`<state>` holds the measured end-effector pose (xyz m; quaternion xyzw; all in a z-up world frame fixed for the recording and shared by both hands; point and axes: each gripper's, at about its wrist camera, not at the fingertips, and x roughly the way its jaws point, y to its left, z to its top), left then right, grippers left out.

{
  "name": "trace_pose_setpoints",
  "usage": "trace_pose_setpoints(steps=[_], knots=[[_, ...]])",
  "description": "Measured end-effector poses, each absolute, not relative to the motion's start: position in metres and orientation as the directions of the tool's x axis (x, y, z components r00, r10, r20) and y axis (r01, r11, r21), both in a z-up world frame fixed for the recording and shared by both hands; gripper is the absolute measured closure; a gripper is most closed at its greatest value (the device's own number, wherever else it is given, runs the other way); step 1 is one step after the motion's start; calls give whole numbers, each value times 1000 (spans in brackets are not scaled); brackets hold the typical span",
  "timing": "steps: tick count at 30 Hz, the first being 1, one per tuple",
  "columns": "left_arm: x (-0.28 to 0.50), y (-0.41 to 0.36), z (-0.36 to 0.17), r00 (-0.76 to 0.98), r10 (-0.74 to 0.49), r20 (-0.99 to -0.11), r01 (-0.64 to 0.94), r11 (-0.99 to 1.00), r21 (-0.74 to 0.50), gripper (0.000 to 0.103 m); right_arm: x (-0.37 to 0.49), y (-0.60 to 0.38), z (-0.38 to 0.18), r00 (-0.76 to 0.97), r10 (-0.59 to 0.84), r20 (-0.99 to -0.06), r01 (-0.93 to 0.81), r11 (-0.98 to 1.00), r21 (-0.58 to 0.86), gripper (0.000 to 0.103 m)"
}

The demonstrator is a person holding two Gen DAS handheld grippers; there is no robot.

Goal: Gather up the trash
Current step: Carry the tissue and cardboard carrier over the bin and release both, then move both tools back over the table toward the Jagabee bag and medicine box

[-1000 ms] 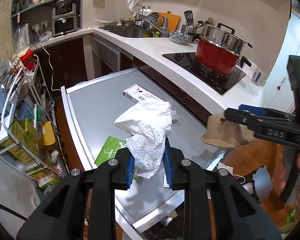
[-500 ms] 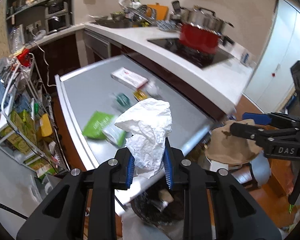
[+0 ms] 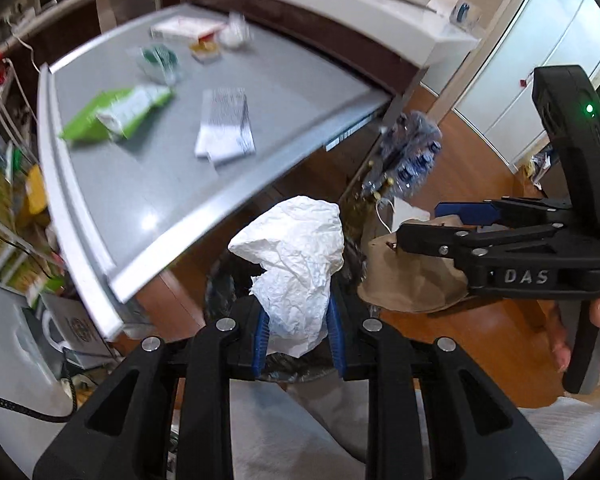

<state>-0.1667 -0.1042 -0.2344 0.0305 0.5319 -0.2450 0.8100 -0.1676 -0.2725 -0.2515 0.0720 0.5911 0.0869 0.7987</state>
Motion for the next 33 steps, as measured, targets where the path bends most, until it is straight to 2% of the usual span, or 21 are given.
trace_pose_setpoints(steps=[3, 4, 5, 6, 8, 14, 16, 18, 21, 23, 27, 33], knots=[[-159, -106, -249, 279, -361, -890, 413, 882, -228, 70, -163, -274, -272, 245, 238, -940, -29, 971, 238, 40], [-156, -106, -252, 270, -360, -893, 406, 884, -234, 61, -161, -275, -275, 234, 250, -940, -16, 967, 253, 39], [-153, -105, -254, 257, -365, -895, 397, 884, -247, 46, -159, -277, -278, 226, 257, -940, -4, 965, 263, 36], [-151, -103, -255, 251, -376, -892, 388, 883, -263, 39, -159, -279, -279, 223, 254, -941, 6, 965, 262, 29], [-150, -100, -251, 267, -382, -885, 369, 889, -272, 30, -158, -281, -278, 236, 239, -942, 12, 968, 249, 25], [-150, -93, -234, 305, -350, -886, 365, 902, -231, 28, -161, -282, -257, 282, 188, -941, -18, 981, 191, 25], [-152, -92, -223, 335, -335, -881, 369, 907, -204, 28, -163, -279, -241, 323, 162, -932, -42, 987, 157, 19], [-153, -90, -211, 377, -315, -871, 365, 915, -173, 22, -163, -275, -222, 376, 143, -916, -58, 990, 130, 12], [-152, -81, -187, 451, -301, -840, 350, 926, -144, 13, -158, -270, -197, 443, 133, -886, -82, 991, 107, 6], [-148, -75, -170, 503, -286, -816, 337, 934, -120, 10, -151, -264, -175, 502, 130, -855, -98, 991, 93, 5], [-133, -61, -142, 585, -256, -769, 300, 950, -87, 9, -135, -253, -130, 611, 147, -778, -119, 989, 93, 5], [-97, -21, -94, 690, -258, -677, 218, 965, -145, 2, -104, -238, -69, 737, 173, -654, -154, 984, 87, 4]])
